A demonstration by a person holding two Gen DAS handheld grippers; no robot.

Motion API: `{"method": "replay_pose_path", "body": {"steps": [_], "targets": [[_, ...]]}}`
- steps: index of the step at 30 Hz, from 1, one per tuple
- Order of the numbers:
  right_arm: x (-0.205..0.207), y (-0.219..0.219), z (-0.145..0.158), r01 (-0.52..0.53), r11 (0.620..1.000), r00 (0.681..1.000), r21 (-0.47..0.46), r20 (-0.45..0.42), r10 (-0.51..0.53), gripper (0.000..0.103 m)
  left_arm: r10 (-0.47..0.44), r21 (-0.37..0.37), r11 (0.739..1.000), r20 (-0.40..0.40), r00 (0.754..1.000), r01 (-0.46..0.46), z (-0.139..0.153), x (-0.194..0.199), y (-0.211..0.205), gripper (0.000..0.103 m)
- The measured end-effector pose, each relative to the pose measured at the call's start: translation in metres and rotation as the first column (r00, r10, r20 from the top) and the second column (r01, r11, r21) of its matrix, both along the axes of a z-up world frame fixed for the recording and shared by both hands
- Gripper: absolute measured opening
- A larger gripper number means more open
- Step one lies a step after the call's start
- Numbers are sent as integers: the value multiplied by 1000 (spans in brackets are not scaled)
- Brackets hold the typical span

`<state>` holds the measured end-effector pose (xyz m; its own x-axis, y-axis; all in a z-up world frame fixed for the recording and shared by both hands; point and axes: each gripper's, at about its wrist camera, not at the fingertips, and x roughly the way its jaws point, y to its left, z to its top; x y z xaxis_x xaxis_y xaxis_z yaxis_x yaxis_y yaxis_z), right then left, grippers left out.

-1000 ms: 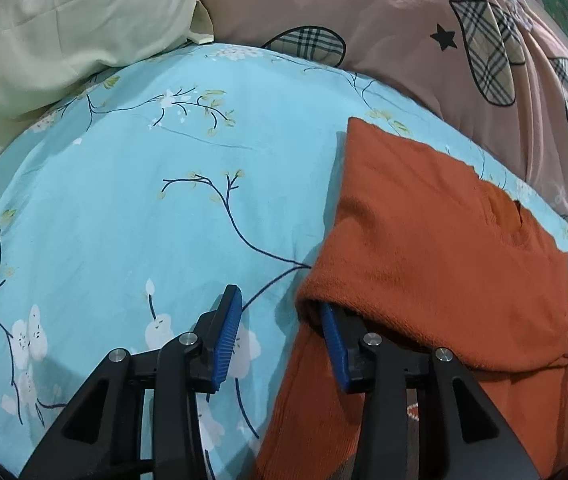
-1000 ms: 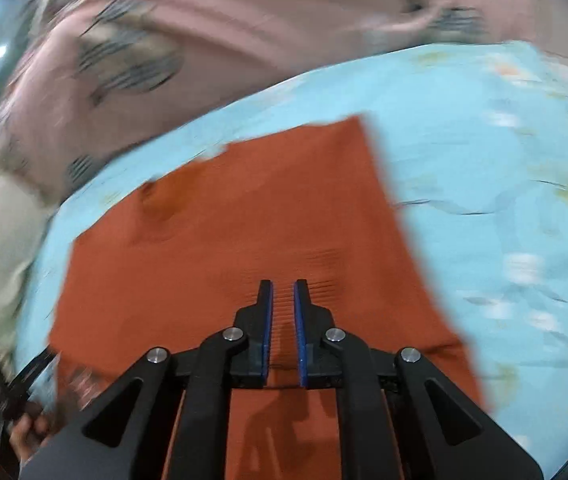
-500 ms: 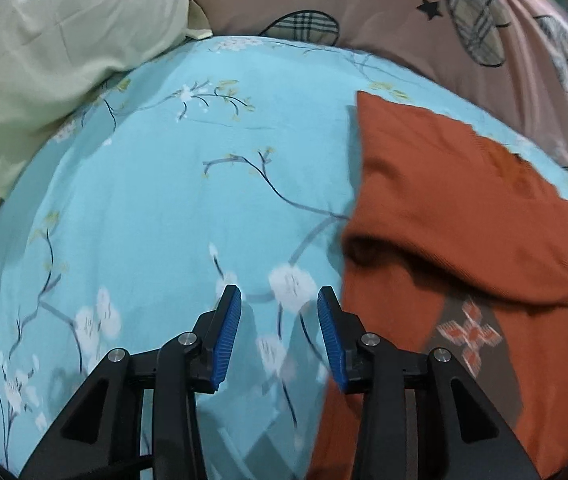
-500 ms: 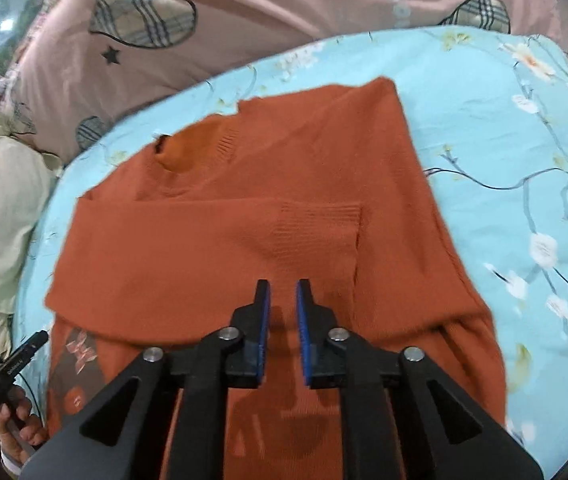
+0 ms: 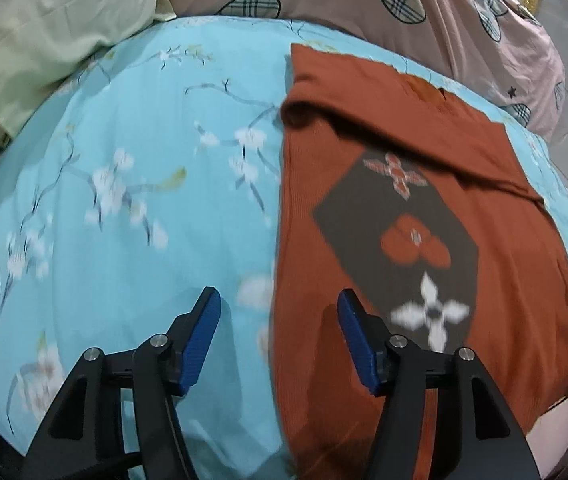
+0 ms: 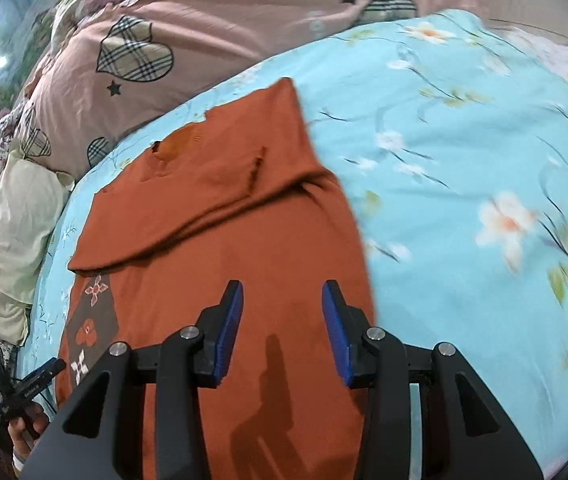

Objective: Fold small clothes

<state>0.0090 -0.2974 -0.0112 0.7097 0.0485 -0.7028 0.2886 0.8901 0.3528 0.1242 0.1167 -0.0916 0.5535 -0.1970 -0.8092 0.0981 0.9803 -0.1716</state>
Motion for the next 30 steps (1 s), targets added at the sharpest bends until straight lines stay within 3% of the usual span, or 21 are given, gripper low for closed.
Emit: {"method": "replay_pose_path", "body": {"steps": [9, 11, 15, 19, 21, 23, 30], "targets": [[-36, 1, -9, 8, 1000, 1000, 8, 6, -8, 45, -43, -2, 999, 15, 999, 43, -3, -37, -2, 70], [-49, -4, -14, 17, 1000, 1000, 11, 7, -17, 53, -66, -21, 998, 19, 998, 67, -2, -49, -2, 71], [-62, -16, -27, 4, 998, 1000, 62, 0, -4, 56, -126, -82, 988, 28, 992, 128, -4, -70, -1, 75], [-70, -15, -35, -147, 974, 989, 175, 20, 146, 56, -176, -168, 970, 27, 984, 178, -7, -79, 5, 75], [-76, -10, -36, -223, 951, 975, 215, 37, 221, 56, -203, -217, 955, 19, 979, 202, -5, -79, 6, 71], [-89, -1, -41, -301, 924, 953, 234, 53, 297, 56, -244, -271, 933, 8, 970, 237, -5, -83, 6, 53], [-123, 8, -55, -379, 868, 925, 321, 165, 342, 56, -266, -308, 916, 10, 964, 256, -11, -99, 7, 51]]}}
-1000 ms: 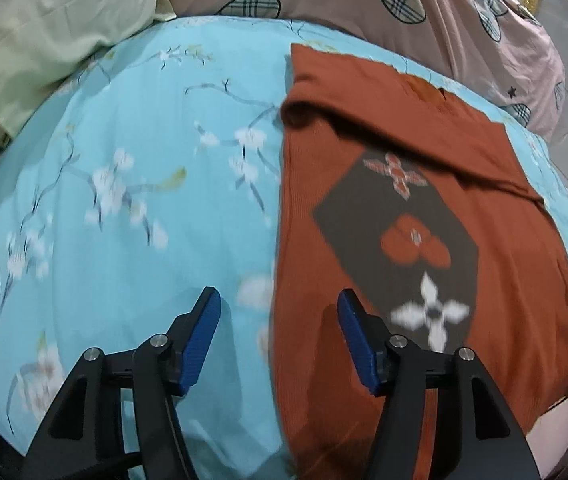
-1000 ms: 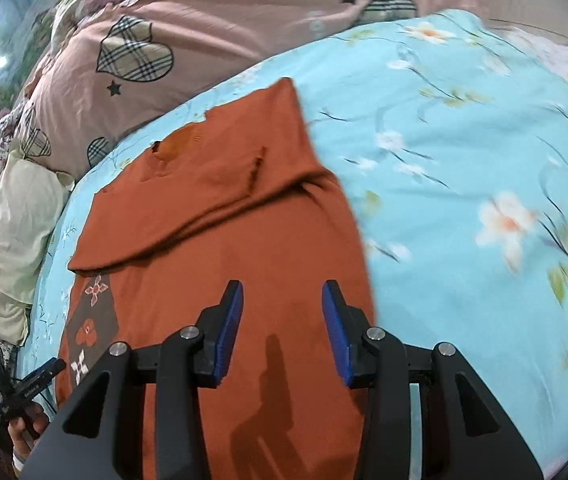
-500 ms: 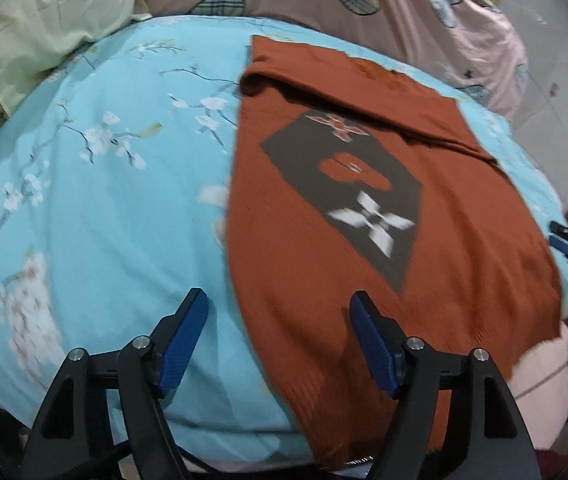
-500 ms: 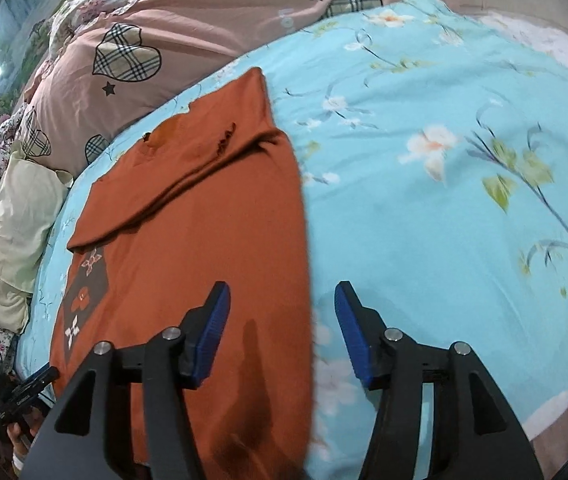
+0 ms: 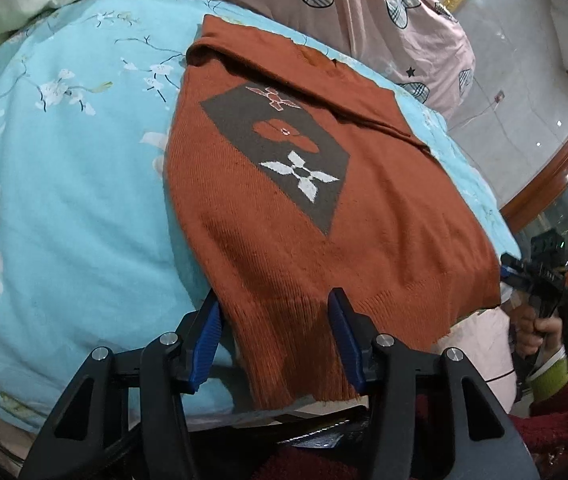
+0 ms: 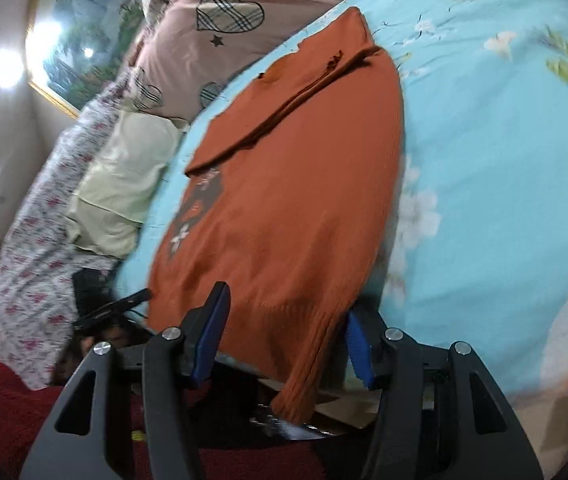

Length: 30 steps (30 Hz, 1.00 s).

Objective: Fold small clothes
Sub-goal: 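Grasp the hem with both grippers and fold it up toward the collar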

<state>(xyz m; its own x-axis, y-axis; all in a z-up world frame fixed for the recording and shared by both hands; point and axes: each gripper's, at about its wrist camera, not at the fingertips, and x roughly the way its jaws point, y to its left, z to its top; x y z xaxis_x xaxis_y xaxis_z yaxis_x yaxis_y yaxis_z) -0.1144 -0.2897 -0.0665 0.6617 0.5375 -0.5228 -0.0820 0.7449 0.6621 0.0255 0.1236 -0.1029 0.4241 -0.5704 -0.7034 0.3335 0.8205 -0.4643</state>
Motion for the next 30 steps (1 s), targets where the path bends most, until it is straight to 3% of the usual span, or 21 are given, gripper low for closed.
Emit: {"method": "replay_pose_path", "body": {"steps": [4, 9, 11, 13, 14, 21, 30], "targets": [[4, 1, -5, -4, 998, 1000, 57, 29, 3, 52, -16, -37, 999, -13, 1000, 15, -1, 3, 4, 44], [-1, 5, -9, -15, 999, 1000, 44, 24, 14, 41, -25, -92, 996, -33, 999, 22, -6, 4, 8, 31], [-3, 4, -9, 0, 1000, 1000, 18, 11, 0, 18, -26, -112, 993, -32, 999, 22, -8, 2, 11, 24], [-6, 0, -8, 14, 1000, 1000, 19, 16, -15, 11, -20, -111, 994, -28, 999, 16, -8, 2, 11, 12], [-8, -3, -5, 25, 999, 999, 37, 32, -26, 8, -18, -105, 994, -22, 1000, 15, -7, 1, 10, 11], [-5, -12, 18, 29, 994, 993, 109, 111, -41, 8, -12, -94, 995, 75, 997, 19, 24, -7, 12, 9], [31, -8, 59, 9, 995, 977, 103, 213, -31, 8, 44, -166, 986, 151, 987, -19, 64, 8, 15, 9]]}}
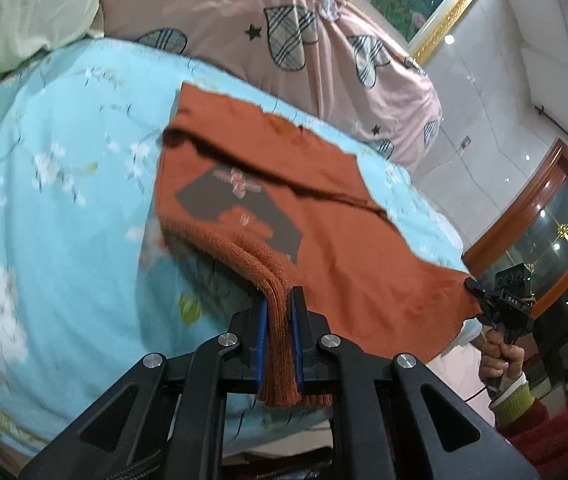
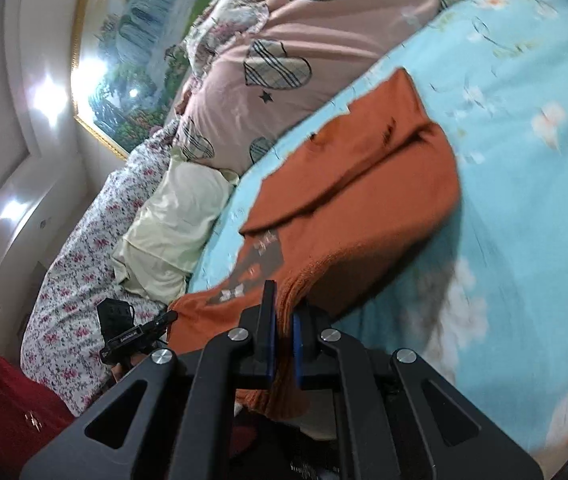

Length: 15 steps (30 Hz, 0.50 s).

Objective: Fold small clothes
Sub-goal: 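Grasp the hem with both grippers and fold it up toward the collar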

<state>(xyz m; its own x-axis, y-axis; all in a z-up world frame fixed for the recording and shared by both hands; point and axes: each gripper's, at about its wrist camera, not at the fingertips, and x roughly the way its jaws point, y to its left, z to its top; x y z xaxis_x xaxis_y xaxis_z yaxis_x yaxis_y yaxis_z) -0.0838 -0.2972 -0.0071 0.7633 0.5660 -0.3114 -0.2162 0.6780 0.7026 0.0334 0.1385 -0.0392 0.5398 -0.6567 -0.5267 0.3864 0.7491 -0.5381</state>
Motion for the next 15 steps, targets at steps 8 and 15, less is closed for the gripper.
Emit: {"method": "replay_pose_path", "body": {"steps": [8, 15], "targets": [[83, -21, 52, 126, 988, 990, -90, 72, -120, 8, 83, -50, 996, 134, 987, -77, 54, 66, -10, 8], [175, -42, 66, 219, 952, 975, -214, 14, -221, 8, 128, 3, 991, 178, 976, -131, 76, 153, -34, 8]]}}
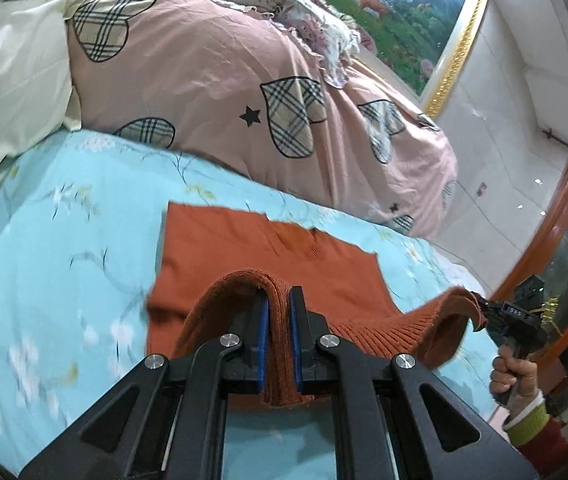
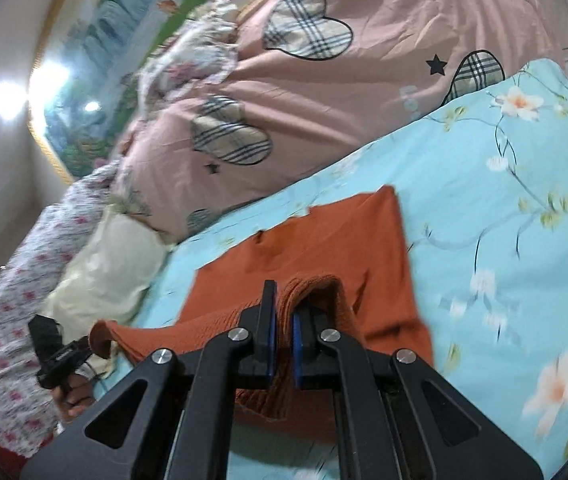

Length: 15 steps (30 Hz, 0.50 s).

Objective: Fold small clothes
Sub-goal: 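Grasp the hem with both grippers and fold it up toward the collar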

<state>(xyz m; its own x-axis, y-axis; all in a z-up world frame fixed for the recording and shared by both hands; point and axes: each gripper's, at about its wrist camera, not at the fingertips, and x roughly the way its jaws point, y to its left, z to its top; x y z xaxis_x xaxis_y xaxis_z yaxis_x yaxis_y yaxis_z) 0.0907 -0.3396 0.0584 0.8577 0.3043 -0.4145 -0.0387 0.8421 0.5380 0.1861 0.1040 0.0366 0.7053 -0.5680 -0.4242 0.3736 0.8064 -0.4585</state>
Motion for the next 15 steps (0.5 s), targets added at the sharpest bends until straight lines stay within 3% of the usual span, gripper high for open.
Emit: {"method": "replay_pose_path", "body": {"steps": [6, 15], "targets": [[69, -29, -19, 61, 998, 995, 0, -78, -61, 7, 43, 76, 996, -62, 997, -39, -17, 93, -21, 7], [140, -37, -69, 79, 994, 971, -72, -221, -93, 7, 81, 176, 983, -152, 985, -53, -68, 185, -45, 8]]}}
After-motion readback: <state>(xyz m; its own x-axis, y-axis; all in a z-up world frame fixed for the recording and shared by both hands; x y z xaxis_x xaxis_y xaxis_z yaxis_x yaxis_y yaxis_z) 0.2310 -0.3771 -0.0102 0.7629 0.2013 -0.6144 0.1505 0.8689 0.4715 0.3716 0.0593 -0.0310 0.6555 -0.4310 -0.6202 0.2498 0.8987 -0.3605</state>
